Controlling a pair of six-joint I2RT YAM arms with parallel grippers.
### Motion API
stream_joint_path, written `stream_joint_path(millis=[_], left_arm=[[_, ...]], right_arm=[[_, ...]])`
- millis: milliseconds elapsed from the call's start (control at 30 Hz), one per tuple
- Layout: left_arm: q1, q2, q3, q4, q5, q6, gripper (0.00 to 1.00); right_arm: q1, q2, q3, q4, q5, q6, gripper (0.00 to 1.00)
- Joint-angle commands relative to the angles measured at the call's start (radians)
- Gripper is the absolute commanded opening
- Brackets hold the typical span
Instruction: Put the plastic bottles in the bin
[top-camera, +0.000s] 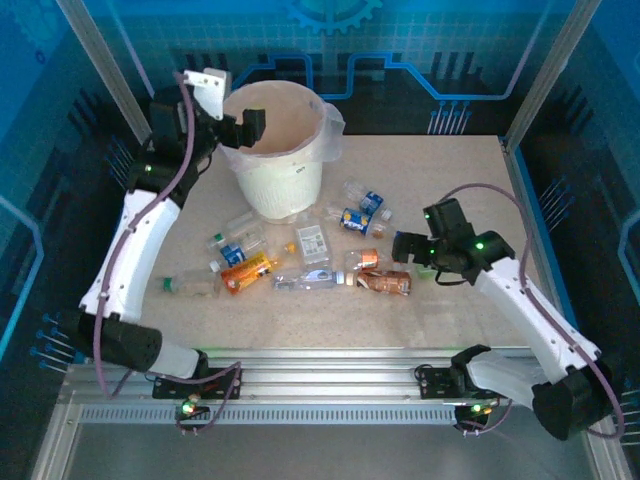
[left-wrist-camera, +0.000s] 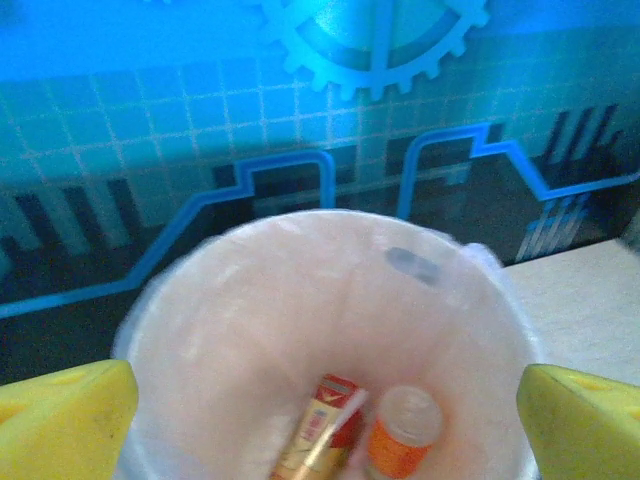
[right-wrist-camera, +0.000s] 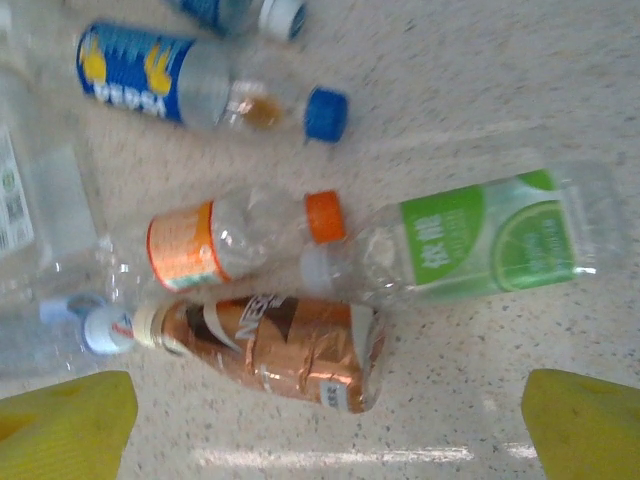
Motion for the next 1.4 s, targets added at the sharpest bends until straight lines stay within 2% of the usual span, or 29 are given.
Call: stream_joint_path(millis=[0, 100, 233, 567, 833, 1367], left_arm=[[-0.005, -0.077, -0.142, 0.19, 0.123, -0.219, 0.99], [-0.006, -0.135, -0.242, 0.263, 0.162, -0.291, 0.99], [-0.005, -0.183, -0.305, 0.276, 0.172, -0.32, 0.99], [-0.005, -0.237, -0.355, 0.25, 0.154, -0.303, 0.99], [-0.005, -0.233, -0.363, 0.252, 0.144, -0.303, 0.99], [-0.005, -0.233, -0.355, 0.244, 0.123, -0.29, 0.99]], right_arm=[[0.058, 0.073, 0.015, -0.013, -0.061, -0.137, 1.0], [0.106, 0.157, 0.042, -0.006, -0.068, -0.212, 1.0], [0.165, 0.273, 0.098, -0.006, -0.048, -0.305, 1.0], [0.179, 0.469, 0.181, 0.001, -0.057, -0.378, 1.0], [0.191, 0.51, 0.134, -0.002, -0.095, -0.354, 1.0], [0.24, 0.526, 0.072, -0.038, -0.117, -0.294, 0.91]])
